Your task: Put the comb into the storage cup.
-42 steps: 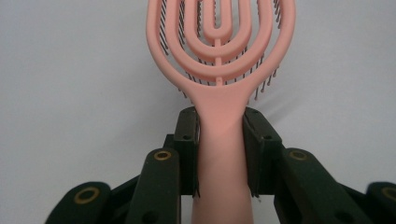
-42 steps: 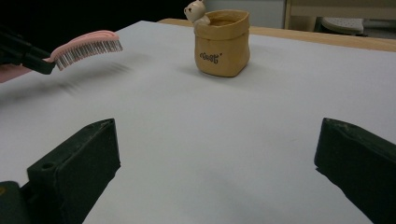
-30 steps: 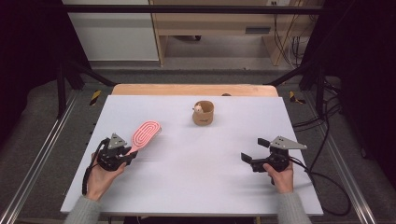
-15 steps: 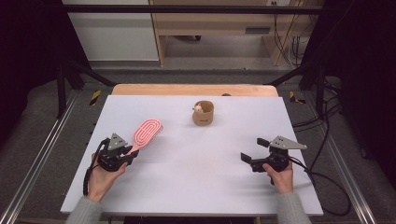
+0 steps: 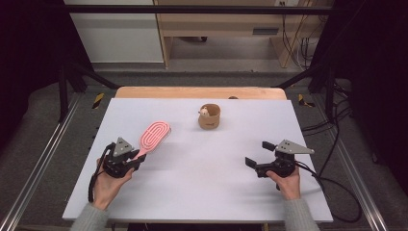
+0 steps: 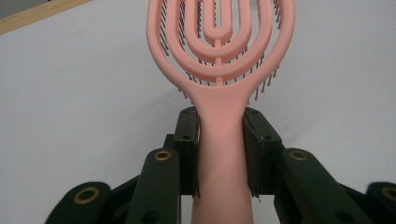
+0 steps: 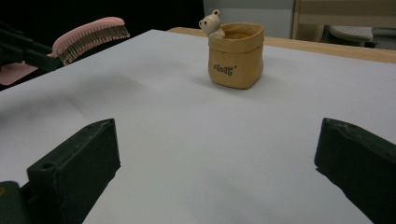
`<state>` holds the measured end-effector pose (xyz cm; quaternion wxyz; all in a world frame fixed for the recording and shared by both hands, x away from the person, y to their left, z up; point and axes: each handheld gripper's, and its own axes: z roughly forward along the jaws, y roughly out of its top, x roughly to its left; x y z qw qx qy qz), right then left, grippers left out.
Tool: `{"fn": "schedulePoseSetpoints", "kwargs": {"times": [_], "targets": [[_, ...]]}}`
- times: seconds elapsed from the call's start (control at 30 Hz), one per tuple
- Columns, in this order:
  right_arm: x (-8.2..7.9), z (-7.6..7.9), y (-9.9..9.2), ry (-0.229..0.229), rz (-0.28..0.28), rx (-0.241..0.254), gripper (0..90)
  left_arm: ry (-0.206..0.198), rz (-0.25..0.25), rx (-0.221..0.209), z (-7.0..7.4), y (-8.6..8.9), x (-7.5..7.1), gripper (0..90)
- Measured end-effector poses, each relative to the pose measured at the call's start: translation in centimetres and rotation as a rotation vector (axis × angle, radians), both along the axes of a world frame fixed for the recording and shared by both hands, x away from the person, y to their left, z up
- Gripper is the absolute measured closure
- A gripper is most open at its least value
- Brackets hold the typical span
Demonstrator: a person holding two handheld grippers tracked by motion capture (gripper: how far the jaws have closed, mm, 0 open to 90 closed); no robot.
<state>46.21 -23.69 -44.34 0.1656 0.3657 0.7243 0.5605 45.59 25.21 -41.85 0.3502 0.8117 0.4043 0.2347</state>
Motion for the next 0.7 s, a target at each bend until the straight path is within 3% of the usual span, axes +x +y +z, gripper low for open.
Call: {"fn": "schedulePoseSetpoints", "kwargs": {"times": [0.7], "targets": [[-0.3,0.9,2.8,-0.004,0.034,0.018,0.4,-0.029,-0.044,0.003,0.5,-1.5,-1.0,69.1]]}}
